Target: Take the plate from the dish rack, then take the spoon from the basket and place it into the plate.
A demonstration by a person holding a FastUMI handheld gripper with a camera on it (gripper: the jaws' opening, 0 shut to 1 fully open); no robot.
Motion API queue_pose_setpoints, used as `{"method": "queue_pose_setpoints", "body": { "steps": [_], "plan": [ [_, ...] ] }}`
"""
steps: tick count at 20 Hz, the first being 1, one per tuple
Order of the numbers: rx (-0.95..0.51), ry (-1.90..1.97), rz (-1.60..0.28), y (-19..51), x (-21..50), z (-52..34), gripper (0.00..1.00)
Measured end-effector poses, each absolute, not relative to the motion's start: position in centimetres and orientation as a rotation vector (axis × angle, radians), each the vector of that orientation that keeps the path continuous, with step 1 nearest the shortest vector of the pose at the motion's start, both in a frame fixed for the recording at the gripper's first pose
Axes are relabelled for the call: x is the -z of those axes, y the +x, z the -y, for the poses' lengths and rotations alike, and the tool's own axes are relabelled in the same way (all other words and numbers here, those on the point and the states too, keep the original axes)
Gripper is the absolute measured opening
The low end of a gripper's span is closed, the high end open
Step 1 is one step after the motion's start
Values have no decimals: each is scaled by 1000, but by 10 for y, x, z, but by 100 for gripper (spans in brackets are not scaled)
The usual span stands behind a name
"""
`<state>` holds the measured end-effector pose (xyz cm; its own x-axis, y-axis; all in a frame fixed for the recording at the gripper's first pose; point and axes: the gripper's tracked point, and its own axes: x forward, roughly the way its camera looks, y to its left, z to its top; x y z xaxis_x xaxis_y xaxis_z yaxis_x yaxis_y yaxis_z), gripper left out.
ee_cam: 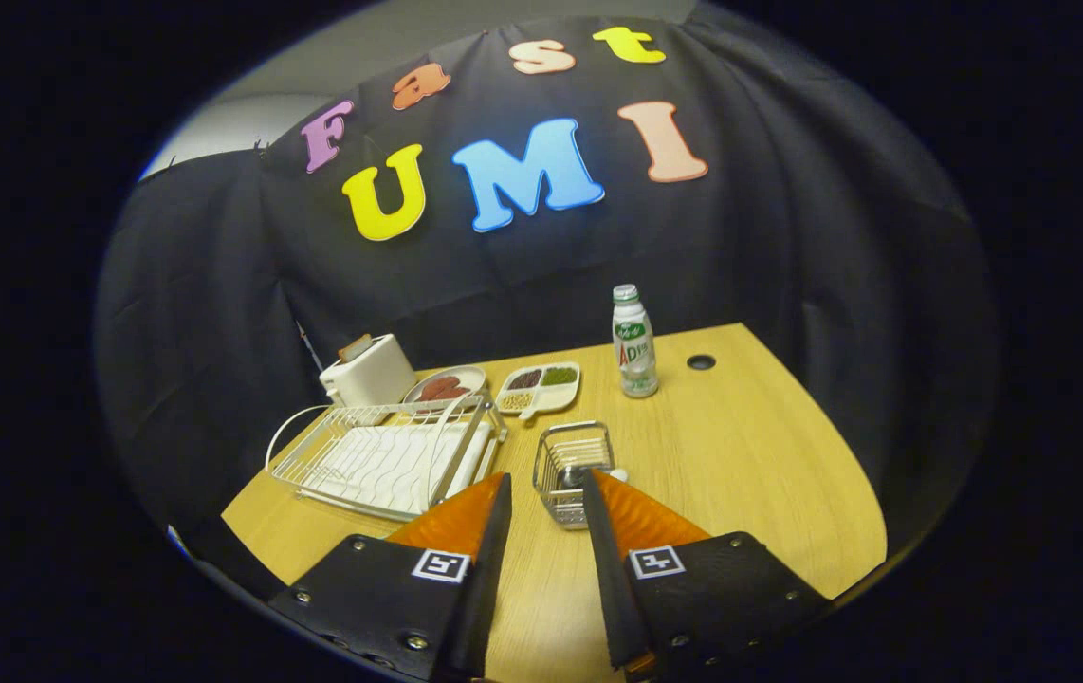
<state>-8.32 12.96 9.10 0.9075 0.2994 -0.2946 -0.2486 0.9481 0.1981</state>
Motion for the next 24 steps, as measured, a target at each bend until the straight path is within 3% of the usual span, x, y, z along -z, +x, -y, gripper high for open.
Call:
{"method": "queue_pose_setpoints", "body": {
  "steps": [1, 3, 4, 7, 14, 19, 20, 21, 24],
  "plan": [
    [-281, 153, -296, -81, -100, -128, 49],
    [-275, 140, -201, -70, -116, -124, 88],
    [-258, 122, -141, -61, -122, -118, 96],
    [-214, 57, -33, -47, -120, -104, 96],
    [-181, 64, -3, -2, -70, -100, 92],
    [-177, 62, -18, 18, -43, -109, 78],
    [-202, 59, -34, 23, -36, -115, 66],
    [-225, 55, -53, 24, -30, -121, 62],
    [-237, 74, -47, 25, -30, -128, 22]
  ]
}}
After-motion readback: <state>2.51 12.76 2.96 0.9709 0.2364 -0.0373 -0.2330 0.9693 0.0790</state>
